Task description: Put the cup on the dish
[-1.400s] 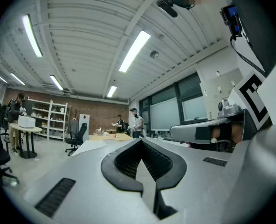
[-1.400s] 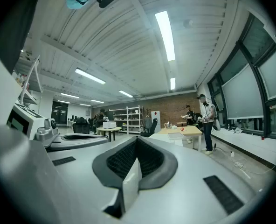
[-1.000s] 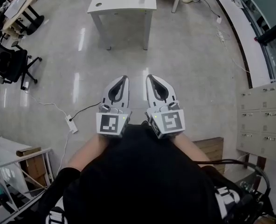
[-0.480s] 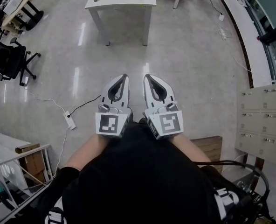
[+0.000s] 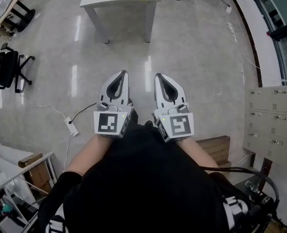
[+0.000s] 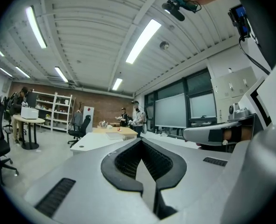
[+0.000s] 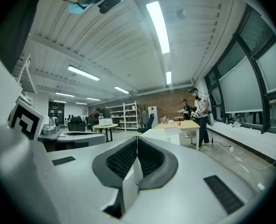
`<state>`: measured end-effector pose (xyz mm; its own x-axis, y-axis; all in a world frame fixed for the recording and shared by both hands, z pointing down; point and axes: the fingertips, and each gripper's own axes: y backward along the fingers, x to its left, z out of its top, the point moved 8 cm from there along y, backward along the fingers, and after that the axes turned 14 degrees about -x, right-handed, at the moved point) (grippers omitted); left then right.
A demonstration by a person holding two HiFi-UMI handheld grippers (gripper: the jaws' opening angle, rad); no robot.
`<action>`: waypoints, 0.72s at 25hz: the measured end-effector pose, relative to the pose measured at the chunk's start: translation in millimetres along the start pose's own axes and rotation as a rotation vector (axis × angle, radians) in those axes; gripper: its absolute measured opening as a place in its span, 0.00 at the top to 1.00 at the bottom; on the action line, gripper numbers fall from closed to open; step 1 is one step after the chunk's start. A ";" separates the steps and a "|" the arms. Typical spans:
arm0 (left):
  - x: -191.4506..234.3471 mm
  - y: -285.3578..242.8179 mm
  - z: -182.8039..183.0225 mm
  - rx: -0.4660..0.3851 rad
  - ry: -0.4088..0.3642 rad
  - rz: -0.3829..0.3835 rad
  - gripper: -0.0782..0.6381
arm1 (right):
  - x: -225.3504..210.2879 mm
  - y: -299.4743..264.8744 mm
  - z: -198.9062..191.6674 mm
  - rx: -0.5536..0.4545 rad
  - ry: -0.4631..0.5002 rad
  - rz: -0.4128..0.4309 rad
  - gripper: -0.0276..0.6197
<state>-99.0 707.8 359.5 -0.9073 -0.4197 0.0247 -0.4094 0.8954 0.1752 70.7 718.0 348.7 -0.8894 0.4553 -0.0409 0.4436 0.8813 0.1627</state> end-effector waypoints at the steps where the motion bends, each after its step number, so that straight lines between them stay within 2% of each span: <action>1: 8.1 -9.2 -2.4 -0.004 0.000 -0.012 0.89 | -0.6 -12.4 -2.2 0.002 0.006 -0.002 0.94; 9: 74.9 -67.8 -5.6 -0.033 0.014 -0.086 0.89 | 12.4 -112.5 -12.1 -0.001 0.041 -0.002 0.94; 18: 138.8 -81.2 -9.2 -0.043 0.040 -0.084 0.89 | 47.1 -173.2 -17.3 0.000 0.070 0.018 0.94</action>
<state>-190.8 575.4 357.8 -0.8651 -0.4993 0.0475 -0.4785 0.8500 0.2204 -50.0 584.7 335.7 -0.8868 0.4611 0.0310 0.4597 0.8730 0.1630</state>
